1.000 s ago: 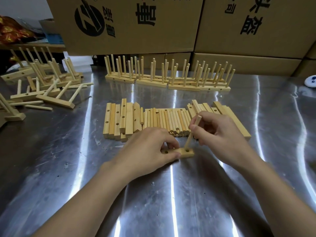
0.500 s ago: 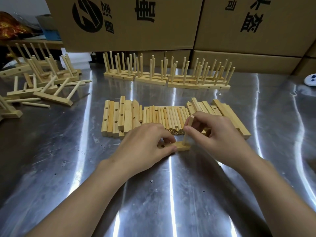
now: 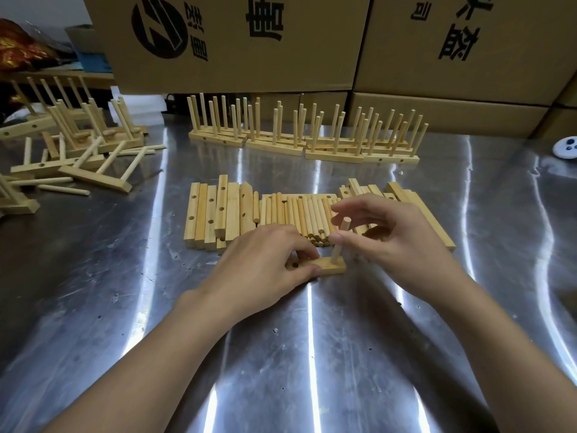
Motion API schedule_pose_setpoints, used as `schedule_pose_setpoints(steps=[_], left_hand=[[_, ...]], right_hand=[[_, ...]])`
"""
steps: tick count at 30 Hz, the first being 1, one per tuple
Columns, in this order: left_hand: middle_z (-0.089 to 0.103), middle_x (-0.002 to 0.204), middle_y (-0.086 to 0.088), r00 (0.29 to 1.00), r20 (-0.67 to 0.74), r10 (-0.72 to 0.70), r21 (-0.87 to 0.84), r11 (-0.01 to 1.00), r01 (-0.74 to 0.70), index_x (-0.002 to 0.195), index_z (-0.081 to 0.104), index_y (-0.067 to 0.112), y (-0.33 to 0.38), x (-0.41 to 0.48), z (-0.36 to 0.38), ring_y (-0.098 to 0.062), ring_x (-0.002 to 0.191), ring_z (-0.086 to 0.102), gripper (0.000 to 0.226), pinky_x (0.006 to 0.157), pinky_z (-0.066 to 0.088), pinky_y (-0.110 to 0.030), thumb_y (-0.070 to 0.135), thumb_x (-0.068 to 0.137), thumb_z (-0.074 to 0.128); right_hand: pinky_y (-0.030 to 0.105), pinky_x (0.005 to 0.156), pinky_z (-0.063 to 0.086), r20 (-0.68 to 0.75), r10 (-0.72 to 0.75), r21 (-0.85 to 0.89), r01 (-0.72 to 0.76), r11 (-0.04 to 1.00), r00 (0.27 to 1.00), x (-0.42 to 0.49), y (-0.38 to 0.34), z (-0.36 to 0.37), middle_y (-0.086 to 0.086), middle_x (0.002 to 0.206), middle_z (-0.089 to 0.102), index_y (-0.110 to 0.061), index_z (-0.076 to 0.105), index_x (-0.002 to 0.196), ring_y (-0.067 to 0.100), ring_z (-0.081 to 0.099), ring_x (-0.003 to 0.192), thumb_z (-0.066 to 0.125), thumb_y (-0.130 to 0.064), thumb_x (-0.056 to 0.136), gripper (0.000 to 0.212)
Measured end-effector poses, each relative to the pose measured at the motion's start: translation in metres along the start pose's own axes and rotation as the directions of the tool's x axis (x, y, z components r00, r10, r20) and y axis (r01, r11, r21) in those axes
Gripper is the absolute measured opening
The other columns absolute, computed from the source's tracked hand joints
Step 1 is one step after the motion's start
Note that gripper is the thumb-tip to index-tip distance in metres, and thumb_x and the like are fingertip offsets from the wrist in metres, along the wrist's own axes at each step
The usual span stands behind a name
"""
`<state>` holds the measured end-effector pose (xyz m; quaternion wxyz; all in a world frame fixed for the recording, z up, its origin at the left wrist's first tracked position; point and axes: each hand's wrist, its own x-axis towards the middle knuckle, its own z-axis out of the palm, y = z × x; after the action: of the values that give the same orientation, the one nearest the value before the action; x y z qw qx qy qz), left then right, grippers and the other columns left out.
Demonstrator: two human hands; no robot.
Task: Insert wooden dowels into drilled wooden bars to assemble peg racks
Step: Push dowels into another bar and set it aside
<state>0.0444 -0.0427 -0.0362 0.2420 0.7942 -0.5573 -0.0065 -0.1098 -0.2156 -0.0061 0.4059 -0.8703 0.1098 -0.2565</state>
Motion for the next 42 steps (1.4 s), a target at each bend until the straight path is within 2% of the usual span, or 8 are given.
schedule_pose_setpoints(steps=[3, 8, 10, 15, 24, 33, 38, 42], left_hand=[[0.065, 0.099, 0.021, 1.0, 0.0, 0.002, 0.005, 1.0, -0.002, 0.115, 0.076, 0.043, 0.0, 0.0, 0.0, -0.002, 0.093, 0.058, 0.031, 0.074, 0.055, -0.034, 0.064, 0.093, 0.067], [0.064, 0.1, 0.022, 1.0, 0.005, 0.008, 0.001, 1.0, -0.008, 0.117, 0.076, 0.042, 0.0, 0.002, 0.001, -0.004, 0.098, 0.056, 0.03, 0.079, 0.055, -0.039, 0.061, 0.095, 0.067], [0.065, 0.103, 0.022, 1.0, 0.002, 0.016, 0.002, 1.0, -0.016, 0.118, 0.075, 0.042, 0.0, 0.002, 0.002, -0.005, 0.101, 0.055, 0.031, 0.082, 0.054, -0.039, 0.061, 0.095, 0.067], [0.064, 0.1, 0.022, 1.0, -0.007, 0.029, 0.01, 1.0, -0.029, 0.117, 0.076, 0.042, -0.001, 0.001, 0.002, -0.002, 0.097, 0.055, 0.032, 0.077, 0.052, -0.034, 0.062, 0.095, 0.066], [0.062, 0.091, 0.018, 1.0, -0.004, 0.017, -0.05, 0.999, -0.017, 0.112, 0.079, 0.039, -0.001, 0.003, 0.003, -0.007, 0.092, 0.056, 0.026, 0.08, 0.053, -0.04, 0.056, 0.093, 0.073], [0.062, 0.091, 0.016, 1.0, -0.011, 0.02, -0.041, 0.999, -0.021, 0.112, 0.079, 0.038, 0.001, 0.003, 0.002, -0.01, 0.092, 0.056, 0.027, 0.08, 0.052, -0.041, 0.056, 0.094, 0.072], [0.06, 0.095, 0.018, 1.0, 0.004, 0.028, 0.014, 1.0, -0.028, 0.117, 0.076, 0.04, 0.004, 0.0, 0.0, -0.006, 0.094, 0.052, 0.033, 0.077, 0.051, -0.035, 0.062, 0.095, 0.066], [0.061, 0.098, 0.021, 0.999, 0.049, 0.023, 0.01, 1.0, -0.023, 0.117, 0.076, 0.04, 0.003, 0.0, -0.005, -0.001, 0.094, 0.054, 0.032, 0.078, 0.053, -0.033, 0.062, 0.094, 0.068]], right_hand=[[0.029, 0.083, 0.062, 0.0, 0.008, 0.137, -0.008, 0.99, 1.0, 0.0, 0.001, 0.001, -0.005, 0.093, 0.081, -0.023, 0.081, 0.099, 0.013, 0.078, 0.091, 0.085, -0.035, 0.082, 0.021], [0.026, 0.063, 0.051, -0.032, 0.016, 0.154, -0.011, 0.988, 0.999, 0.003, 0.001, 0.007, 0.004, 0.083, 0.077, -0.033, 0.074, 0.076, 0.029, 0.074, 0.082, 0.087, -0.044, 0.076, 0.017], [0.029, 0.063, 0.05, -0.025, 0.011, 0.155, -0.007, 0.988, 1.0, 0.004, 0.002, 0.007, 0.004, 0.082, 0.077, -0.032, 0.074, 0.077, 0.026, 0.073, 0.081, 0.087, -0.044, 0.076, 0.018], [0.012, 0.068, 0.051, 0.055, 0.015, 0.232, -0.027, 0.972, 0.998, 0.001, 0.002, 0.005, -0.004, 0.084, 0.08, -0.022, 0.08, 0.098, 0.006, 0.074, 0.078, 0.088, -0.025, 0.084, 0.016], [0.024, 0.076, 0.061, -0.001, 0.01, 0.264, -0.009, 0.964, 1.0, 0.001, 0.002, 0.009, 0.001, 0.082, 0.08, -0.031, 0.073, 0.072, 0.019, 0.08, 0.094, 0.089, -0.032, 0.074, 0.016], [0.049, 0.083, 0.065, -0.02, -0.007, 0.184, 0.01, 0.983, 1.0, 0.0, 0.006, 0.01, -0.002, 0.081, 0.079, -0.033, 0.071, 0.074, 0.022, 0.079, 0.094, 0.088, -0.042, 0.075, 0.02], [0.034, 0.081, 0.062, 0.014, 0.023, 0.2, -0.025, 0.979, 1.0, -0.001, 0.001, 0.002, -0.001, 0.092, 0.081, -0.025, 0.077, 0.089, 0.017, 0.078, 0.09, 0.089, -0.051, 0.075, 0.031], [0.027, 0.073, 0.059, -0.226, 0.051, 0.191, -0.007, 0.982, 0.973, 0.001, 0.005, -0.017, -0.001, 0.091, 0.079, -0.027, 0.078, 0.096, 0.015, 0.074, 0.086, 0.068, -0.051, 0.099, 0.026]])
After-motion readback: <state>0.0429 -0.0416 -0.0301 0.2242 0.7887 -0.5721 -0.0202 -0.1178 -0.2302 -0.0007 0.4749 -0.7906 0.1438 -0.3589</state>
